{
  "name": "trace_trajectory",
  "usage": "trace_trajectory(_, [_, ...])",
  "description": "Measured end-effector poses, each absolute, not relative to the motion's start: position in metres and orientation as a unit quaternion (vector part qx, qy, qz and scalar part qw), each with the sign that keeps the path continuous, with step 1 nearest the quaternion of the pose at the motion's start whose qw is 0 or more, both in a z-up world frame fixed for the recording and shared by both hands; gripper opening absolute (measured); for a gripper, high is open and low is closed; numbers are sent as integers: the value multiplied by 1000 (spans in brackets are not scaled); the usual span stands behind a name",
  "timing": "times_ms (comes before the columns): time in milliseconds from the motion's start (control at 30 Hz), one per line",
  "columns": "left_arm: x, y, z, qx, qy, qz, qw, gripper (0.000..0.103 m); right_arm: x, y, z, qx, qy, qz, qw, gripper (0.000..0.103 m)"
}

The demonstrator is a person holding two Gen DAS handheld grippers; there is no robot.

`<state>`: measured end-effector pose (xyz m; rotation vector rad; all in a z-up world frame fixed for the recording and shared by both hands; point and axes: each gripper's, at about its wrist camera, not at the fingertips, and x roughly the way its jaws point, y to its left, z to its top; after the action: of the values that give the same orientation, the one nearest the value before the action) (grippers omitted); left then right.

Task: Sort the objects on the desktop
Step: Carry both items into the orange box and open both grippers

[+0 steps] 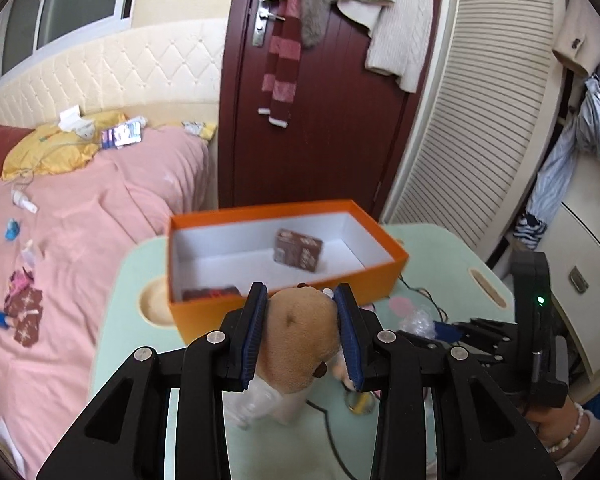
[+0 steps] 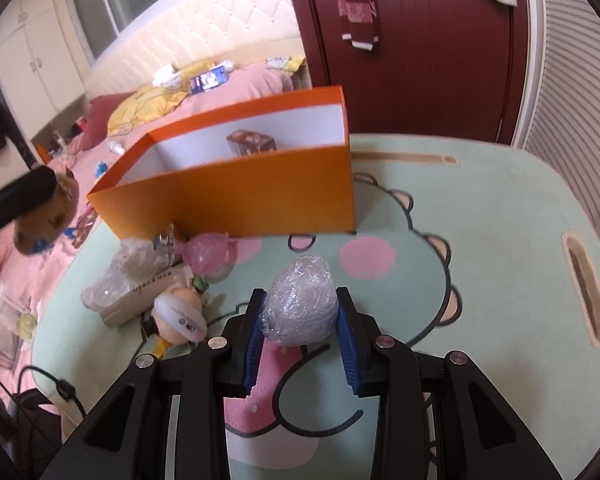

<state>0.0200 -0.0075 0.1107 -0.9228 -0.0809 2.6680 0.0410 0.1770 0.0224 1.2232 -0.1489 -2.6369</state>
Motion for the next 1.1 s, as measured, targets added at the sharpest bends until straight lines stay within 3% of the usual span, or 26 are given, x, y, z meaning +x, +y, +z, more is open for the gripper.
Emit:
trace_trajectory(633, [-48,-39,133,-281,-49,948,142,36,-5,155,129,259,-36,-945,197,32])
trace_trajectory(900, [-74,-29,82,-344,-44,927,143,37,-48,140,75,329,-22,-928,175,32])
trace_trajectory(967, [-82,-27,62,-375,-41,916,137,45,-55,139,54,357,-19,-919,166,34])
trace_trajectory(1000, [-85,-26,54,-389,-42,910,136,54,-53,135,50,348,8,-925,149,37])
trace_trajectory(1033, [-85,-25,50,-387,-41,911,137,56,-51,133,47,340,25,-930,138,58])
trace_trajectory(1067, [-83,-23,48,-381,-38,913,139,58,-49,133,47,332,27,-933,136,69])
trace_trajectory(1100, [-80,-19,47,-371,-30,917,144,66,-47,132,47,324,29,-936,135,70])
